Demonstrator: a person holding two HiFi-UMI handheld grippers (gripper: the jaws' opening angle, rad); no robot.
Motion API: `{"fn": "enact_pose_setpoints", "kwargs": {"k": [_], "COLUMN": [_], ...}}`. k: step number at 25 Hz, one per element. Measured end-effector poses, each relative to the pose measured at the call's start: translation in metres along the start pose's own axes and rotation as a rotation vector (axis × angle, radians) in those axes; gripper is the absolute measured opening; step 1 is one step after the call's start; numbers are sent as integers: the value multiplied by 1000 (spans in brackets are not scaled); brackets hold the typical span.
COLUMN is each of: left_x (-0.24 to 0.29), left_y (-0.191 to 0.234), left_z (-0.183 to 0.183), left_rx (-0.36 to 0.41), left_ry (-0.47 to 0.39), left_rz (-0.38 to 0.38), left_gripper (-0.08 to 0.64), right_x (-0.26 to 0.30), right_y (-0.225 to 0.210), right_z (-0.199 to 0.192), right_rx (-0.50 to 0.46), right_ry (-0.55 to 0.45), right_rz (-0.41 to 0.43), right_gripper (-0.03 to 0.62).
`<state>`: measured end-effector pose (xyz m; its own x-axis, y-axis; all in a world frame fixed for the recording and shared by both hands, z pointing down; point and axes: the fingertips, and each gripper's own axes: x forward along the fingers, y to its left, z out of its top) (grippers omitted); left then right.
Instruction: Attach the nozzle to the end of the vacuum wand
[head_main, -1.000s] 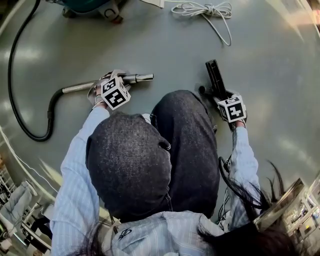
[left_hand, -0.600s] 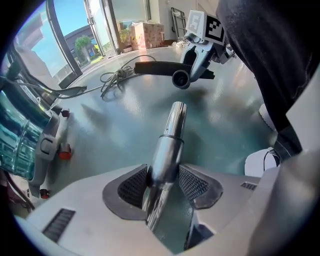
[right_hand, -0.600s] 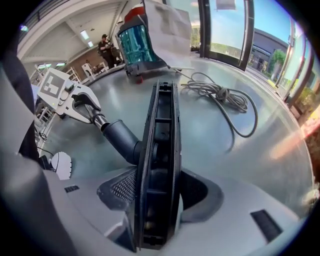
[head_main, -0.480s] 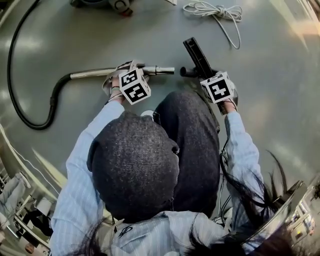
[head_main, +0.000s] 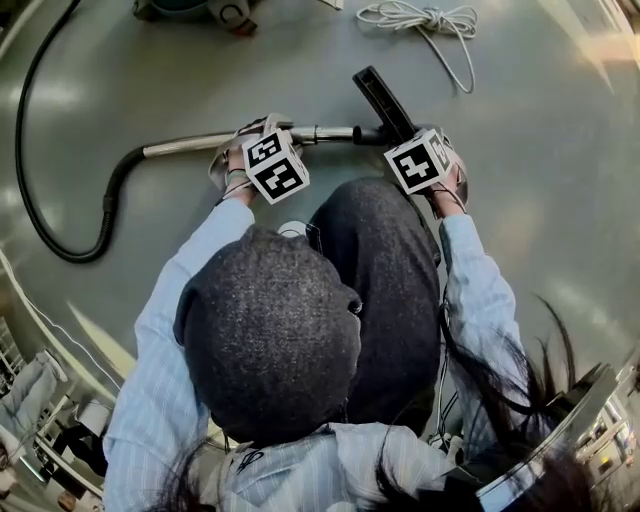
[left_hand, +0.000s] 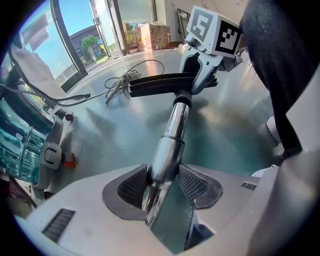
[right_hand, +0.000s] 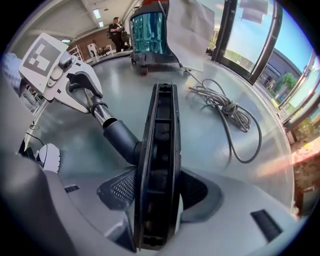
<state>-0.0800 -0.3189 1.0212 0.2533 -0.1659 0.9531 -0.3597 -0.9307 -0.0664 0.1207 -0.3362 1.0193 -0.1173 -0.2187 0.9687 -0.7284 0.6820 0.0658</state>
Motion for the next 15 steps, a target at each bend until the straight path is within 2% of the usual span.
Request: {"fn": "enact_pose_setpoints", "kwargs": {"k": [6, 11, 15], "left_x": [-7, 1, 2], "left_y": [-5, 0, 5], "left_z": [13, 12, 14], "left_rx": [5, -1, -12], "left_ry": [-14, 12, 14], "left_rz": [0, -3, 0], "left_gripper": [198, 198, 198], "right_x": [-4, -11, -31], "right_y": [-5, -2, -4], "right_z": [-1, 7, 18], "right_rx": [6, -34, 15], "right_ry": [10, -30, -61], "right_rz": [-37, -8, 28], "right_gripper": [235, 235, 235]}}
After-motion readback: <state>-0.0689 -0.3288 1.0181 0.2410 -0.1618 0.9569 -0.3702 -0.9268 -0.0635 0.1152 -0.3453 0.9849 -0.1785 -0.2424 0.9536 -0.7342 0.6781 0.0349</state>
